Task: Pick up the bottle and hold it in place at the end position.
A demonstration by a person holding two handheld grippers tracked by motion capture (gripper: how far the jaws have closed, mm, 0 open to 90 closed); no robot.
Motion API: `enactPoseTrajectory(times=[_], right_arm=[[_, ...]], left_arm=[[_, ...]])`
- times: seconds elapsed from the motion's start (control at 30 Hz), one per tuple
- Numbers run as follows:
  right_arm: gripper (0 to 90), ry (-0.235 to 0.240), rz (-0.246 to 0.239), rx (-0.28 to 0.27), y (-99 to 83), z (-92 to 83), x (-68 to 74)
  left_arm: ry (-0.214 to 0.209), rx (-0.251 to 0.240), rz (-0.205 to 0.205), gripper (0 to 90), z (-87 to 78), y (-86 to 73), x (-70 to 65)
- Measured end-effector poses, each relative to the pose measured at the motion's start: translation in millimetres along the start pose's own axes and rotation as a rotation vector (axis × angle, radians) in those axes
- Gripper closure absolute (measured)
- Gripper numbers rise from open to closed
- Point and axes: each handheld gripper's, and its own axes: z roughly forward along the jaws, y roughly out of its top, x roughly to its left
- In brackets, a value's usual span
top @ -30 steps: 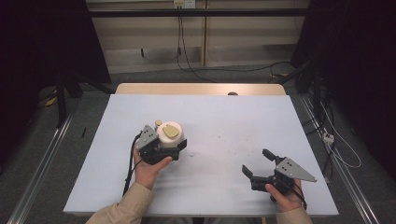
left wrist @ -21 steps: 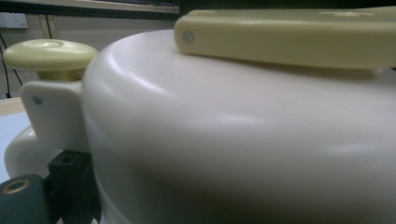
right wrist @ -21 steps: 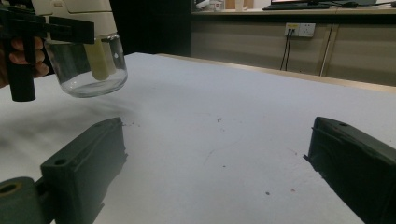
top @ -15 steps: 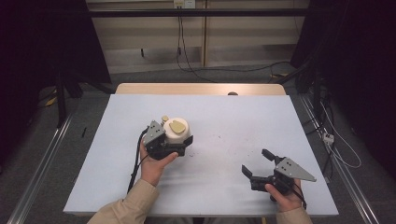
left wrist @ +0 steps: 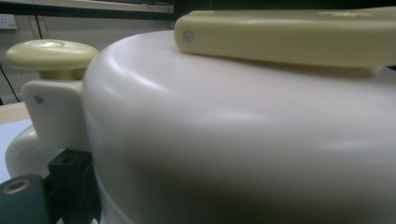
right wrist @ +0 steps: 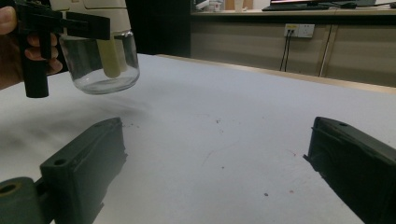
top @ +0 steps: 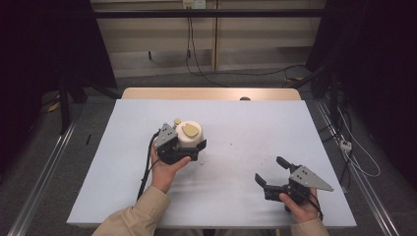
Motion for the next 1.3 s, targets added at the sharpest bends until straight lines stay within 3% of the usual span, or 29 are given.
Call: enactPoseTrajectory(times=[0.9, 1.3], right_arm=[[3.7, 0.002, 0.0, -0.002, 0.0, 0.4, -1.0], [3.1, -0.001, -0.005, -0.002, 0.2, 0.5, -1.7]], left_arm=[[0.007, 0.003, 0.002, 6.3, 21.6, 3.9, 0.2], [-0.001, 0.012, -0.017, 6.3, 34.8, 0.0, -0.5]])
